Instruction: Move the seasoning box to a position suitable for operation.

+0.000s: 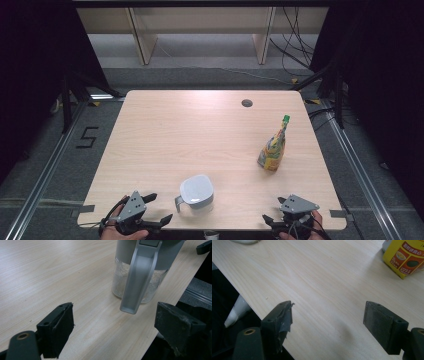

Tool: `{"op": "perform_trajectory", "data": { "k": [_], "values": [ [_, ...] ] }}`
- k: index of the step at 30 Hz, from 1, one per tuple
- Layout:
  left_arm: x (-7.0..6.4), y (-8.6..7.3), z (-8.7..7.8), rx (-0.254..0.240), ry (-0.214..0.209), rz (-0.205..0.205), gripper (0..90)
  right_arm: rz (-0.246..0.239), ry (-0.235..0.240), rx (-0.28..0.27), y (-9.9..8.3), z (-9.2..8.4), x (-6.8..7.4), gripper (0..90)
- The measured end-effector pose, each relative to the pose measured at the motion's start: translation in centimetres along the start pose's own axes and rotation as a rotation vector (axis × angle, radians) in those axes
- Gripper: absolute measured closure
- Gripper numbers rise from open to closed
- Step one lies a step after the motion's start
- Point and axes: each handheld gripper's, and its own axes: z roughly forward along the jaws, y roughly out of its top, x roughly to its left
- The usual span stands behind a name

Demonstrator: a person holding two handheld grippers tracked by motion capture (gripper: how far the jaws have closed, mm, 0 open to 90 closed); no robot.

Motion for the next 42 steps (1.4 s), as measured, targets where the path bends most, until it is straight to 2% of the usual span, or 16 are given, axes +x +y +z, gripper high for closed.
{"op": "perform_trajectory", "data": {
  "k": [8, 9, 10, 12, 14, 15, 19, 22, 25, 26, 28, 29, 35, 36, 40, 42],
  "values": [
    [0.1, 0.0, -0.1, 0.011, 0.009, 0.014, 15.3, -0.016, -0.002, -0.003, 0.0, 0.0, -0.1, 24.4],
    [0.0, 0.0, -0.1, 0.008, 0.007, 0.011, 15.3, -0.019, -0.002, 0.000, 0.0, 0.1, -0.1, 24.4],
    [-0.2, 0.0, 0.0, 0.002, 0.008, -0.023, 15.2, -0.023, 0.004, -0.001, 0.0, 0.1, 0.0, 24.3],
    [-0.2, 0.0, 0.0, 0.002, 0.007, -0.008, 15.3, -0.025, 0.017, 0.003, 0.1, 0.2, -0.1, 24.2],
    [-0.2, 0.0, -0.1, 0.014, 0.015, 0.009, 15.2, -0.027, 0.005, 0.003, 0.1, 0.1, -0.1, 24.1],
    [-0.4, 0.1, 0.0, 0.001, 0.006, -0.014, 15.2, -0.026, 0.001, -0.005, 0.0, 0.1, -0.1, 24.1],
    [-0.7, 0.1, 0.4, 0.003, 0.015, -0.021, 15.2, -0.026, -0.002, -0.003, 0.0, 0.2, -0.2, 23.9],
    [-1.1, 0.4, 0.9, -0.002, 0.010, -0.012, 15.8, -0.032, 0.014, 0.003, 0.1, 0.2, -0.2, 23.9],
    [-1.4, 0.7, 1.1, 0.000, 0.013, 0.009, 18.8, -0.024, 0.000, 0.001, 0.1, 0.2, -0.1, 23.8],
    [-1.3, 0.8, 1.1, 0.012, 0.017, 0.041, 22.1, -0.040, 0.013, 0.004, 0.0, 0.3, -0.2, 23.7],
    [-1.6, 0.9, 1.3, -0.002, 0.015, 0.026, 27.0, -0.038, 0.009, -0.001, 0.0, 0.3, -0.2, 23.7],
    [-1.7, 1.1, 1.4, -0.003, 0.022, 0.045, 28.7, -0.010, 0.001, 0.003, 0.0, 0.2, -0.2, 23.6],
    [-2.1, 1.3, 2.1, -0.009, 0.015, 0.057, 43.4, -0.022, -0.005, 0.016, -0.1, 0.3, -0.2, 23.5],
    [-2.1, 1.4, 2.1, 0.006, 0.012, 0.076, 43.4, -0.022, -0.005, 0.016, -0.1, 0.3, -0.2, 23.5],
    [-2.4, 1.7, 2.6, 0.020, 0.009, 0.108, 57.0, -0.025, 0.005, 0.025, 0.0, 0.5, -0.1, 23.5],
    [-2.4, 1.8, 2.8, 0.001, 0.016, 0.124, 64.2, -0.024, 0.005, 0.026, 0.0, 0.5, 0.0, 23.5]
  ]
}}
